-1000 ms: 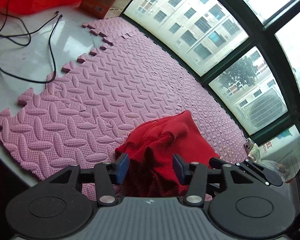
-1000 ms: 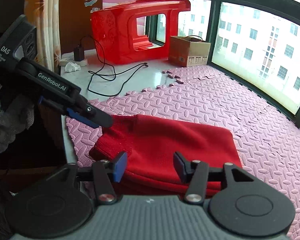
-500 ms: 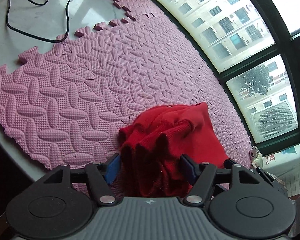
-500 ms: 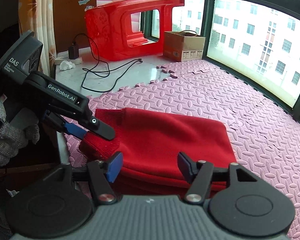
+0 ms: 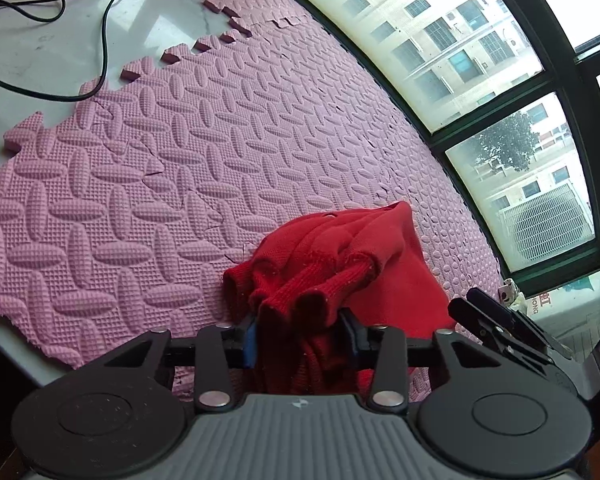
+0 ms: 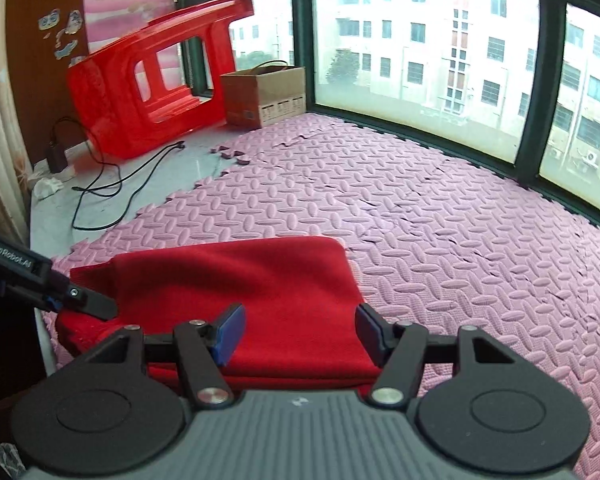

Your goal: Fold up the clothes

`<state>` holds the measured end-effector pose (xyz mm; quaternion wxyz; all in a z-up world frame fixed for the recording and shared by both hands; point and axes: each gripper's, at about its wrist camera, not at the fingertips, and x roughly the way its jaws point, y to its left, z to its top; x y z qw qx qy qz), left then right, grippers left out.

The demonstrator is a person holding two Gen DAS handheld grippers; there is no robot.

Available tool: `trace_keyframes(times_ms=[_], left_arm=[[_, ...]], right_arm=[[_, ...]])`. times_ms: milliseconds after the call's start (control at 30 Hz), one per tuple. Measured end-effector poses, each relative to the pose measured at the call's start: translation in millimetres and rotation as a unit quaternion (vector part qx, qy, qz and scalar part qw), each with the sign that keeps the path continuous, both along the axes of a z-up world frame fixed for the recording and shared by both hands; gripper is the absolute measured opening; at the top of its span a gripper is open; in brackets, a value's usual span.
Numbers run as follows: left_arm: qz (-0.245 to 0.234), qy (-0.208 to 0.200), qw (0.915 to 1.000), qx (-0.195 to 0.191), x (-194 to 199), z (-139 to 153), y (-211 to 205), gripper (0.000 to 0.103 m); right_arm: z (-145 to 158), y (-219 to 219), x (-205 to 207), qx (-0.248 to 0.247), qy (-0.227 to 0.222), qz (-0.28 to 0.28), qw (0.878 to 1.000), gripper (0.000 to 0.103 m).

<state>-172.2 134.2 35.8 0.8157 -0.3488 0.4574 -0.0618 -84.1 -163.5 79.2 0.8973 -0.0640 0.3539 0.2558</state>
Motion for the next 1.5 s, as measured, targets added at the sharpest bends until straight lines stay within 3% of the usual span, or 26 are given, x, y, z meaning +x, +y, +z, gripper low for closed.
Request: trace_keyframes(times_ms=[200,367,700,933,1233,1300,1500], left_arm=[[-0.039,-0.019,0.9985,0.034,16,12,1,0.031],[-0.044,-0.018,0.9982,0.037,35,13,8,0.032],[-0.019,-0.003,0.9997,0.013,29,6,13,0.051],[-0.018,0.002,0.9998,0.004,31,3,15,0.055],[-0.032,-0.002,0.9994,-0.009,41,0,13,0.035],[-0.038,-0.01,0.9992,-0.004,42,5,12,0.031],[-0.063,-0.035,0.9974,0.001,51,20,2,0.023]], right_arm=[[-11,-22,15,0.023,0.031,-0.043,0.998,0.062],[-15,-31,26,0.045,0.045,-0.066,0.996,0.062],[-31,-33,55,0.081,0.083,-0.084,0.99,0.061],[-48,-34,72,0.108,0.119,-0.09,0.983,0.054],[-55,-39,72,0.146,0.141,-0.097,0.974,0.033],[-52,-42,69,0.155,0.138,-0.104,0.973,0.026],[-39,-70,44,0.171,0.109,-0.151,0.968,0.02]])
